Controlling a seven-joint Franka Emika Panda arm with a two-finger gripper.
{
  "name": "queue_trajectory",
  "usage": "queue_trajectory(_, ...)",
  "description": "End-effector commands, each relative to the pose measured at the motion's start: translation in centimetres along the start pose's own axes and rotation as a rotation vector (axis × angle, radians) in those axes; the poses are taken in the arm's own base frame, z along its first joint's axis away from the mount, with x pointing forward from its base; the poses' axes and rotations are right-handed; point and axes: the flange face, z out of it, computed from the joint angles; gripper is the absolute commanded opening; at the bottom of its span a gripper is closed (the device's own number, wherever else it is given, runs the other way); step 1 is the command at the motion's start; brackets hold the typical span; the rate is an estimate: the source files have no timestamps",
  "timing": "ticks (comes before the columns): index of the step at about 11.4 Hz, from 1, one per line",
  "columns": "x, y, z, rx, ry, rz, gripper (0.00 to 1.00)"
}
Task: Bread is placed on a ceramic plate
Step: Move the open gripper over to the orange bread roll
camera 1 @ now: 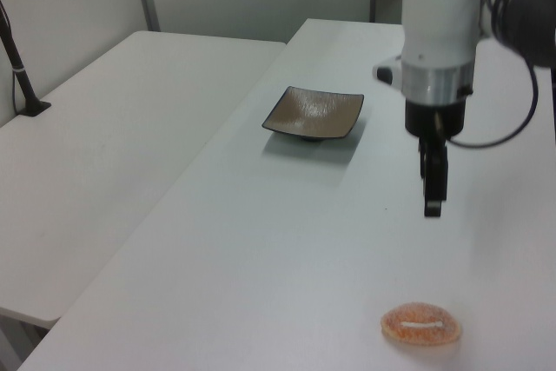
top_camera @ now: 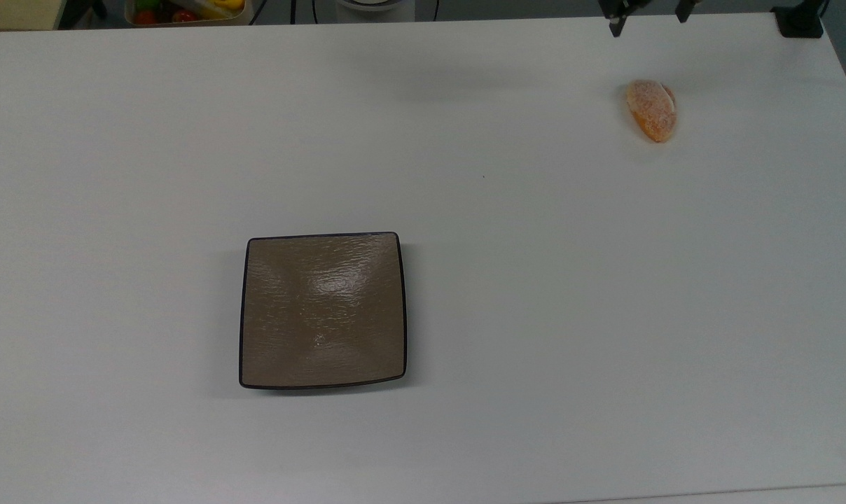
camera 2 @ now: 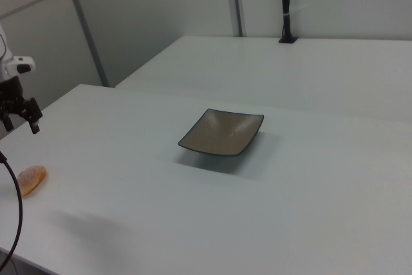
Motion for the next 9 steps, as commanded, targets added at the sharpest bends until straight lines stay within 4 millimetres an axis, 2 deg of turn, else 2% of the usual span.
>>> queue_trajectory(1,1.2,-2.1,4.2,0.024,0.002,0.012,1.00)
queue_trajectory(3,0.9,-3.7,7.3,0.030,0.003,-0.010,1.00)
queue_trajectory(5,0.9,-4.3,9.6,0.034,0.005,-0.018,1.00)
queue_trajectory(7,0.2,-6.2,12.1,0.047,0.022,-0.031,1.00)
queue_trajectory(9,0.1,-6.3,14.4,0.036,0.006,-0.019,1.00)
